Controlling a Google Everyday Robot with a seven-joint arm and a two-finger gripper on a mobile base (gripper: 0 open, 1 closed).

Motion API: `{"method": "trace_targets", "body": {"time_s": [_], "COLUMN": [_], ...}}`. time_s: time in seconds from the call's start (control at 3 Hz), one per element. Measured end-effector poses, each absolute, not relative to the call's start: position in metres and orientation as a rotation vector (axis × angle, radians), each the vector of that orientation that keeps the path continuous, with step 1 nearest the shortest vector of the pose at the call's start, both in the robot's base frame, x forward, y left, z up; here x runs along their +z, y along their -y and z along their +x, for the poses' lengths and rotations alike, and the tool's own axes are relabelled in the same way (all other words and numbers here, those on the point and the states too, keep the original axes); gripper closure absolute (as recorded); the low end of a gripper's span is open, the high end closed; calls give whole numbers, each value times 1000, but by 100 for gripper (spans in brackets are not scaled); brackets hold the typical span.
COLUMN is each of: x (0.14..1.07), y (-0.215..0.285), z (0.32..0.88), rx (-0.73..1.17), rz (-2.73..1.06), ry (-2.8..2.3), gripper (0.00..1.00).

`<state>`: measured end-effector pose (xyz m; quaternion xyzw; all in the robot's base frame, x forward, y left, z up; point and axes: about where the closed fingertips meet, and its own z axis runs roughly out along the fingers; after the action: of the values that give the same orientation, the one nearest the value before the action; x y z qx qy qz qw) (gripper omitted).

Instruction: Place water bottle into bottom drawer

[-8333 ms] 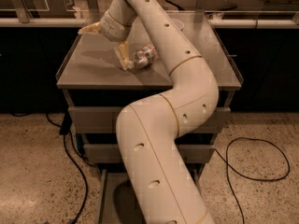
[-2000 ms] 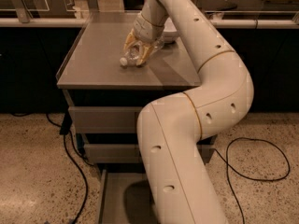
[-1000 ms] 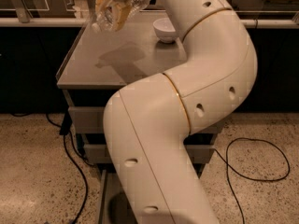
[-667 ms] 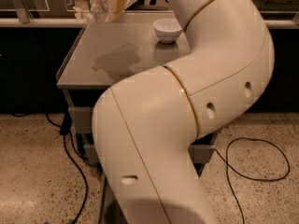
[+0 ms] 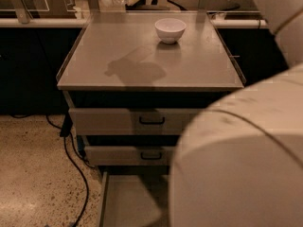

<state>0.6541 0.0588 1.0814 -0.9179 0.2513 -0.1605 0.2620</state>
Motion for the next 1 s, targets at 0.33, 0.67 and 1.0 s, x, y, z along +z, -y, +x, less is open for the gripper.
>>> {"method": "trace_targets", "body": {"time_s": [0.33, 0.67, 1.0], "x": [1109, 1084, 1009], "y": [-20, 6, 18], "z": [607, 569, 547], "rx": [-511, -481, -347], "rz": [-2370, -2364, -2459], "ry": [-618, -593, -593], "gripper": [100, 100, 100]}}
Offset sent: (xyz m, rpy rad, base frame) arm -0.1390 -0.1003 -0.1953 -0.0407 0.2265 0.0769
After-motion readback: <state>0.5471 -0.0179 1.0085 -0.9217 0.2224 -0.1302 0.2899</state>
